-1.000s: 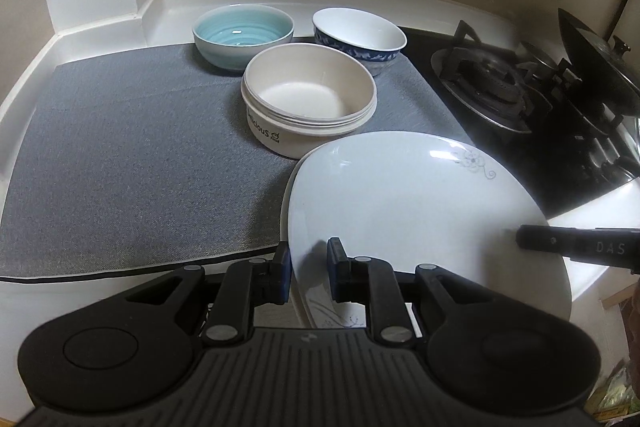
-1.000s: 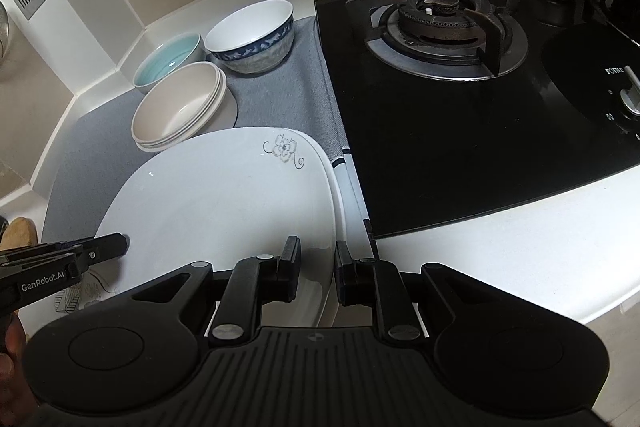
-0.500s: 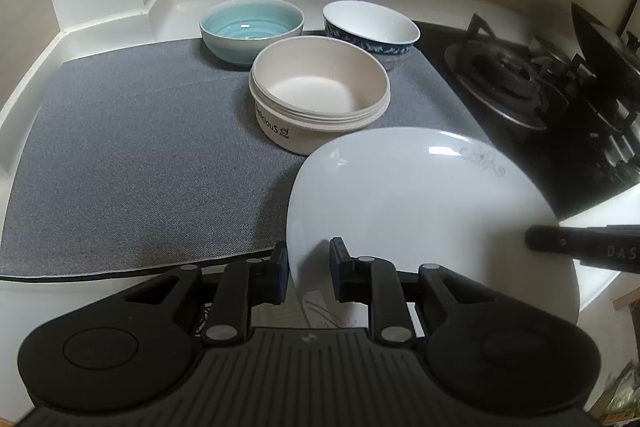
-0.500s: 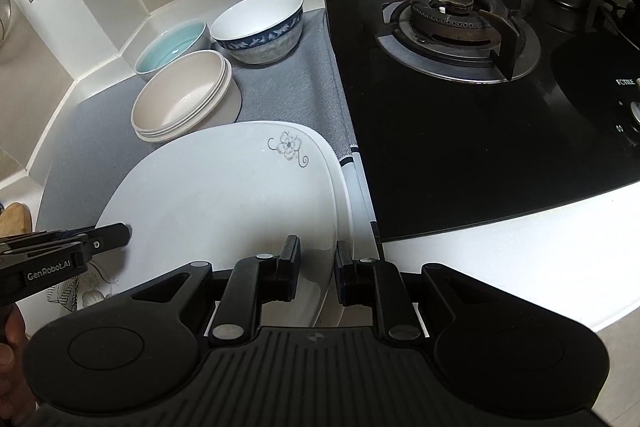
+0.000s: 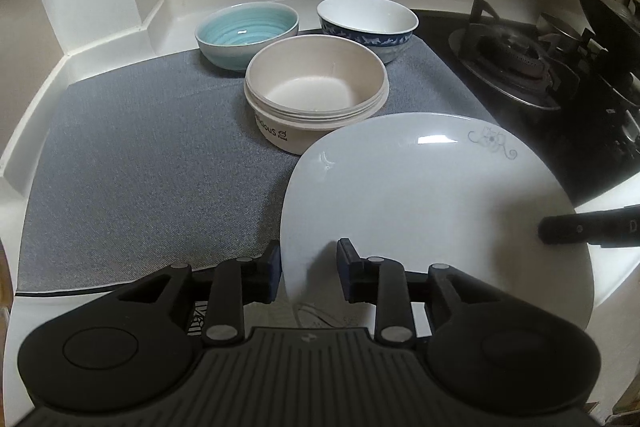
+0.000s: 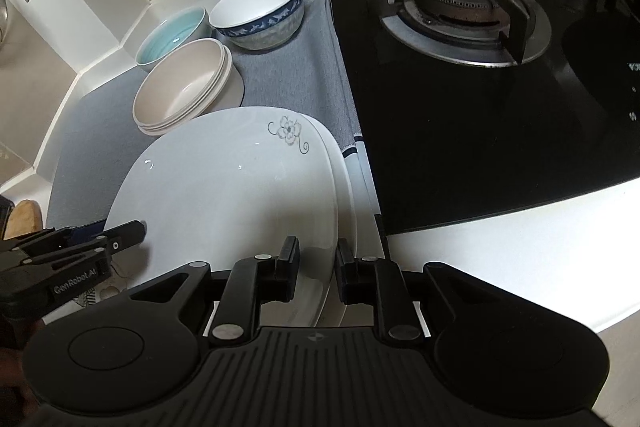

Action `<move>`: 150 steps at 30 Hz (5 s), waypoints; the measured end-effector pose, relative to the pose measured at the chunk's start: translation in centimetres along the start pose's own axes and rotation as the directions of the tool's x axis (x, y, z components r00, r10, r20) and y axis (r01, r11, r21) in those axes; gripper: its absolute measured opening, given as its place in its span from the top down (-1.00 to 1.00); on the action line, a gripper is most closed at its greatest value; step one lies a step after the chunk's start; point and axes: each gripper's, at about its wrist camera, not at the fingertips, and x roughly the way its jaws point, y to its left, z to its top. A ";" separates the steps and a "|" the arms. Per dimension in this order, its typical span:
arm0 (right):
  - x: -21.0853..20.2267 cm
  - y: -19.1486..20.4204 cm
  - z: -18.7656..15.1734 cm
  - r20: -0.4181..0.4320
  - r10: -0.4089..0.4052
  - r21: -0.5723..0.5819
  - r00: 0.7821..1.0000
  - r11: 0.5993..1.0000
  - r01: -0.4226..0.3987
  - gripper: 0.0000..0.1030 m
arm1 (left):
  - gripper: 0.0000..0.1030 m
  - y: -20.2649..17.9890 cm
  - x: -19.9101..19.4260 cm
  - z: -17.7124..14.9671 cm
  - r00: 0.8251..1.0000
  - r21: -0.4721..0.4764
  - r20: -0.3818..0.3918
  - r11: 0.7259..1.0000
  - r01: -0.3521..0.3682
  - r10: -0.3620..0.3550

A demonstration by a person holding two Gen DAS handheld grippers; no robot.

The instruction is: Organize plates and bowls

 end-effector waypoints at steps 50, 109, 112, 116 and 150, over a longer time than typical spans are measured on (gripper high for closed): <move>1.5 -1.9 3.1 -0.143 0.121 -0.106 0.982 0.985 -0.137 0.50 | 0.41 2.1 -1.2 -1.8 0.999 -0.270 -0.035 0.963 0.011 -0.021; 11.1 22.6 3.4 -0.177 0.127 -0.203 0.976 0.966 -0.162 0.38 | 0.41 29.1 -1.0 -3.9 0.997 -0.501 0.051 0.865 -0.016 0.049; 11.2 22.9 3.4 -0.177 0.118 -0.195 0.977 0.969 -0.152 0.34 | 0.41 28.6 -1.7 -4.1 0.996 -0.496 0.069 0.868 -0.015 0.056; 10.6 22.5 3.3 -0.156 0.110 -0.185 0.982 0.973 -0.138 0.33 | 0.32 27.7 -2.4 -4.0 0.991 -0.487 0.100 0.873 -0.026 0.085; 7.7 5.9 11.9 0.119 -0.011 0.074 0.993 0.997 0.002 0.00 | 0.22 9.5 -14.6 -7.4 0.923 -0.413 0.120 0.864 -0.290 0.367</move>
